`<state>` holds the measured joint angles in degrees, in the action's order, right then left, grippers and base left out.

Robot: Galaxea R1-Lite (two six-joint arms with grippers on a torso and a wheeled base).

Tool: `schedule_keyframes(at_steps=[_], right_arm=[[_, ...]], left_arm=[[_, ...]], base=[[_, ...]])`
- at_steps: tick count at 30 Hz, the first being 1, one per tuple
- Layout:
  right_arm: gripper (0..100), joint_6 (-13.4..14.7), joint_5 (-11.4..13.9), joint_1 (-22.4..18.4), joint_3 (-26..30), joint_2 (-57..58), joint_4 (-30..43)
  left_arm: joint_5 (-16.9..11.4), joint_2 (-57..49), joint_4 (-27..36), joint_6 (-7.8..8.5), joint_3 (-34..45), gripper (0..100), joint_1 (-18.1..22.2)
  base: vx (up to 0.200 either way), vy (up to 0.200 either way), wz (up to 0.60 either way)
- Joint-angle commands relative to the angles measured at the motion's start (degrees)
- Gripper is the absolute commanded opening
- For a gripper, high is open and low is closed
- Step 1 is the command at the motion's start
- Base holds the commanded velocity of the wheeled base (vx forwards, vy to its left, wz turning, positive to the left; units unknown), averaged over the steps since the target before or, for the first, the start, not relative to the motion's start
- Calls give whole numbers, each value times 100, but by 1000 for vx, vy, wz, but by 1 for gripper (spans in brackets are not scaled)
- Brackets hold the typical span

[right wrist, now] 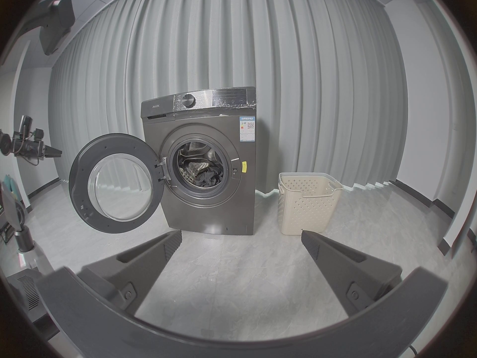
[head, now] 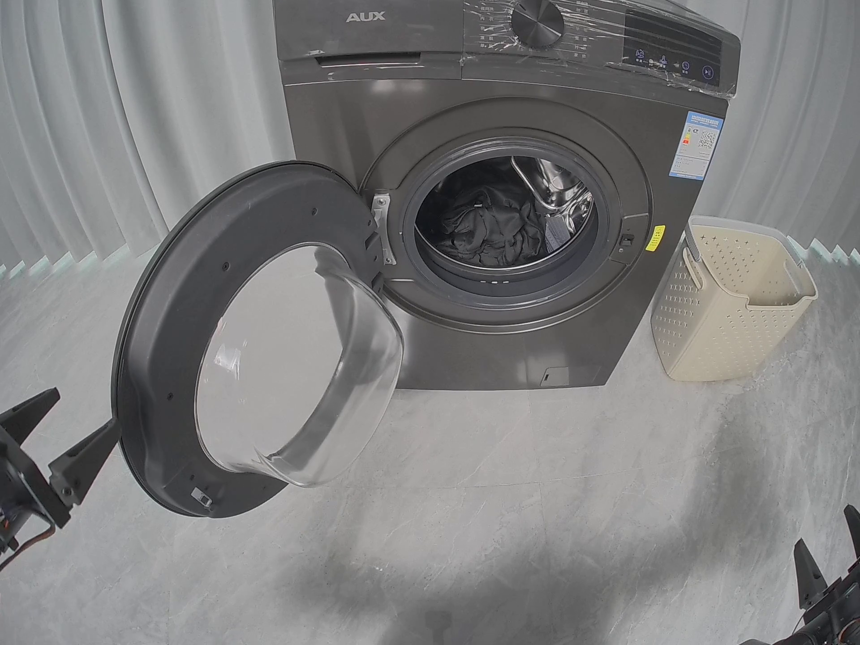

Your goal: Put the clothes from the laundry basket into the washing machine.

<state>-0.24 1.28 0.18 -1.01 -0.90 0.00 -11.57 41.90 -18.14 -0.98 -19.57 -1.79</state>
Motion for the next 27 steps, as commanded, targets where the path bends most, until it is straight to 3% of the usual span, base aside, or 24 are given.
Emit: schedule_keyframes(at_steps=[1, 8, 14, 23, 27], right_arm=[[100, -2, 4, -1, 101, 90, 0], [100, -2, 4, -1, 101, 90, 0], [100, -2, 4, -1, 101, 90, 0], [100, -2, 4, -1, 101, 90, 0], [100, -2, 4, -1, 101, 90, 0]], left_arm=[[-82, 1180, -208, 1, -408, 100, -32], [-161, 2209, -849, 18, -768, 100, -49], [-161, 2560, -1315, 18, -742, 100, -392], [-214, 2173, -1271, -122, -715, 100, -1543], [-205, 1980, -1289, -113, -496, 100, -1658]], base=[[0, 0, 0], [0, 0, 0], [0, 0, 0], [0, 0, 0], [0, 0, 0]])
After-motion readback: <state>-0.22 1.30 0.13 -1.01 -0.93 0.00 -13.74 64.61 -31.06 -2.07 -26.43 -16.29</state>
